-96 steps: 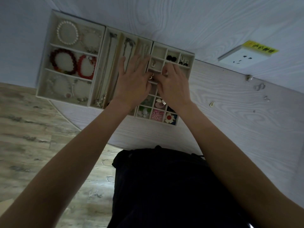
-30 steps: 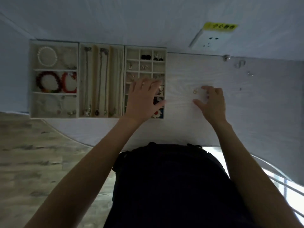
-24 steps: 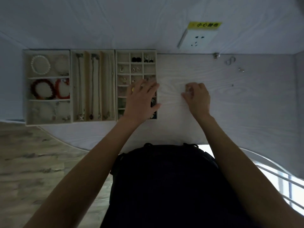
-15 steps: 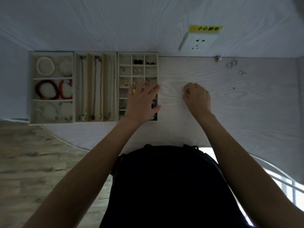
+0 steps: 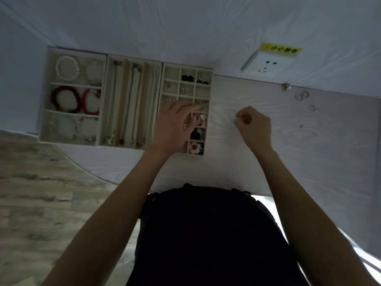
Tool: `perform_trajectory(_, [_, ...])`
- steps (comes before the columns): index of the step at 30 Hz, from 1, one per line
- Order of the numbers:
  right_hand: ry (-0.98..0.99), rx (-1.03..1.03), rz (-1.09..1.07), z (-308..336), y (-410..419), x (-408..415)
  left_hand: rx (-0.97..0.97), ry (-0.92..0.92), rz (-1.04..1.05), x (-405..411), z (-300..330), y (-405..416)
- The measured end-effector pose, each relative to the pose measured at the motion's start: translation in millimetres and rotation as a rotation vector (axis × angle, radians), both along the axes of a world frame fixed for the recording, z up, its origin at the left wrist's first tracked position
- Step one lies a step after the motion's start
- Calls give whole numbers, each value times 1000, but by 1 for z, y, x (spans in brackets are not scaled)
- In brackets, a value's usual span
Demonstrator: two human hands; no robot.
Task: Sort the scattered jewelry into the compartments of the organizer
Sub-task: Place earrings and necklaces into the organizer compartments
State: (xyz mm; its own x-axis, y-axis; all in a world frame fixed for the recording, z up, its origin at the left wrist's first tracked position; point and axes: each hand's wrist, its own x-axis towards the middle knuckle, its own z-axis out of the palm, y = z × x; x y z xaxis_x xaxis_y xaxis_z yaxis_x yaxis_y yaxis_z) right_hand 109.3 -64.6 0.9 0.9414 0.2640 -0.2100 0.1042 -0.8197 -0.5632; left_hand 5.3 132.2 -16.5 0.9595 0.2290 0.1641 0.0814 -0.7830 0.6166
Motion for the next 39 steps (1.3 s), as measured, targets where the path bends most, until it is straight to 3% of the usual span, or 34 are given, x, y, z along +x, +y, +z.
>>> perform_trajectory(4, [-3, 132, 230, 17, 56, 6, -44, 46, 230, -11, 8, 35])
perform_trajectory(9, [-33, 216, 407, 16, 129, 14, 78, 112, 302, -6, 6, 69])
perform_trajectory(17, [-78, -48, 442, -3, 168, 24, 76, 210, 186, 12, -6, 80])
perform_trajectory(24, [-214, -228, 635, -1, 170, 28, 135, 141, 144, 16, -5, 78])
perform_trajectory(31, [-423, -170, 449, 9, 145, 34, 183, 134, 123, 19, -4, 77])
perform_trajectory(39, [-407, -110, 527, -8, 149, 21, 280, 257, 78, 32, -4, 77])
